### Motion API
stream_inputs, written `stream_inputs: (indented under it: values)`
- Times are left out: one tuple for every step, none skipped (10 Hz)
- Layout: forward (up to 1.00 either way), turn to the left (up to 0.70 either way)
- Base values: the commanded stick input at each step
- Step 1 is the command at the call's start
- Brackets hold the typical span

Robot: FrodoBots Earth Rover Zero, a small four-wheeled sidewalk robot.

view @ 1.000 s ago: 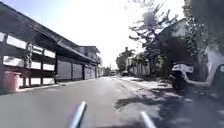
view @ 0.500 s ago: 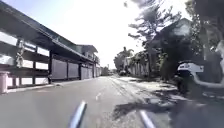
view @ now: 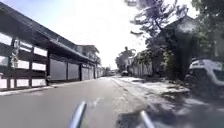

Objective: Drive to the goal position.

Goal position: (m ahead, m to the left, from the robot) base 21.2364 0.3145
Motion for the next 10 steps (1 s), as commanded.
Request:
stream_inputs:
  values:
    - [0.85,-0.34]
    - [0.85,-0.34]
    - [0.85,-0.34]
    - [0.85,-0.34]
    - [0.85,-0.34]
    - [0.85,-0.34]
    - [0.85,-0.1]
    - [0.85,0.0]
    - [0.85,0.0]
    - [0.85,0.0]
